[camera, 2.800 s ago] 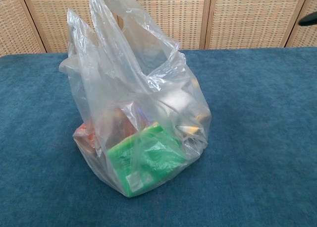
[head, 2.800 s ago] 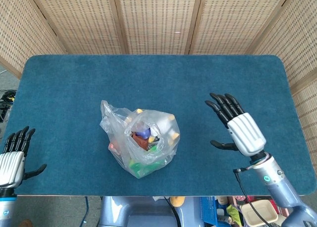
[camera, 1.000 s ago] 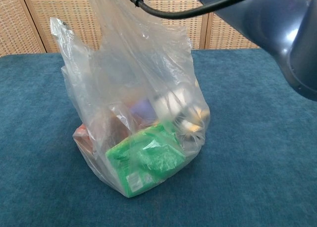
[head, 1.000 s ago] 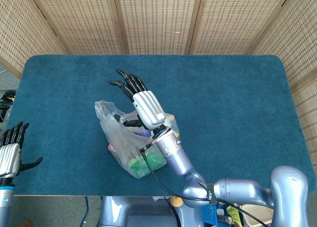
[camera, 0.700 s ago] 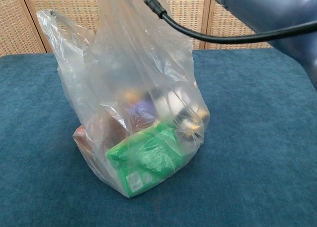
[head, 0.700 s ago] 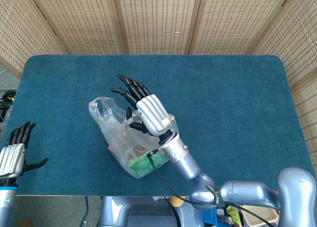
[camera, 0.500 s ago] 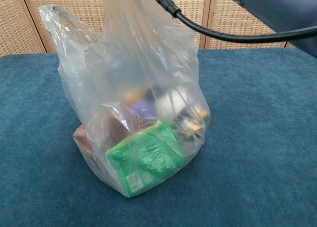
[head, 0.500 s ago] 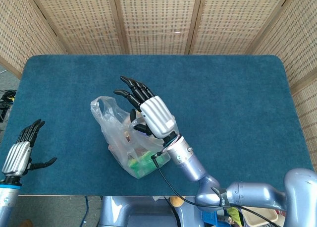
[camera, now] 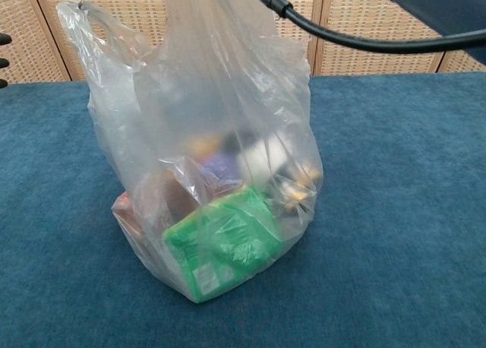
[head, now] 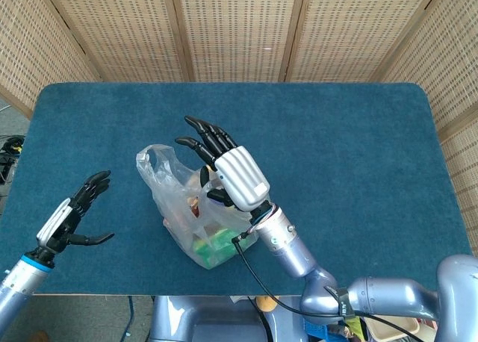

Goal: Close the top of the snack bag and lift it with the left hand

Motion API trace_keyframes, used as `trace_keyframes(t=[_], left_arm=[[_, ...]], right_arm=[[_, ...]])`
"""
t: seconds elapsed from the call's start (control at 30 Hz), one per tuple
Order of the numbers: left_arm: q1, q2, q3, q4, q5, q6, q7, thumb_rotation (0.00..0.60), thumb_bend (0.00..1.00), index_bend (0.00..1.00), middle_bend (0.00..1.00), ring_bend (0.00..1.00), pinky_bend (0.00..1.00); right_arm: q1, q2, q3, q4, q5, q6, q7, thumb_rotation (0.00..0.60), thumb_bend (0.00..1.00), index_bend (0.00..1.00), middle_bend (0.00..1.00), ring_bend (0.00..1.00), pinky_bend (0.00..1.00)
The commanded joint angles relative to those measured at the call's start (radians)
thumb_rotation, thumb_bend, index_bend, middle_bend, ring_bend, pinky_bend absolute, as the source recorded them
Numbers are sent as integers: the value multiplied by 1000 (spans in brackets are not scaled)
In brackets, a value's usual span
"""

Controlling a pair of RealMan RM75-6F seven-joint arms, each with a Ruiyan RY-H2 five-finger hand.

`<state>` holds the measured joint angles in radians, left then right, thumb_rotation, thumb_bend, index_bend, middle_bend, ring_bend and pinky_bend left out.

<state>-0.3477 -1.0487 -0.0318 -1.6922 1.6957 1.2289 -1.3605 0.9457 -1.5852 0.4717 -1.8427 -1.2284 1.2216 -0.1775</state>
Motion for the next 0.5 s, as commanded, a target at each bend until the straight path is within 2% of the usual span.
trace_keyframes(t=[0.03, 0.2, 0.33, 0.5], left_arm=[[-149, -16, 53, 125, 85, -69, -427, 600, 189, 0, 0, 0, 7], [-218, -46, 69, 181, 66, -119, -609, 600, 175, 0, 0, 0, 58], [-260, -67, 70, 219, 77, -98, -724, 600, 173, 0, 0, 13, 94], [-301, -83, 86, 250, 100, -74, -805, 600, 172, 0, 0, 30, 109]], right_arm=[[-1, 5, 0, -4, 0, 1, -4, 600, 903, 166, 0, 0, 111], [-5, 14, -3, -9, 0, 2, -5, 600, 904, 166, 0, 0, 111], [-6, 18, -4, -11, 0, 2, -3, 600, 902, 166, 0, 0, 111], [-8, 22, -10, -13, -2, 0, -4, 600, 904, 166, 0, 0, 111]])
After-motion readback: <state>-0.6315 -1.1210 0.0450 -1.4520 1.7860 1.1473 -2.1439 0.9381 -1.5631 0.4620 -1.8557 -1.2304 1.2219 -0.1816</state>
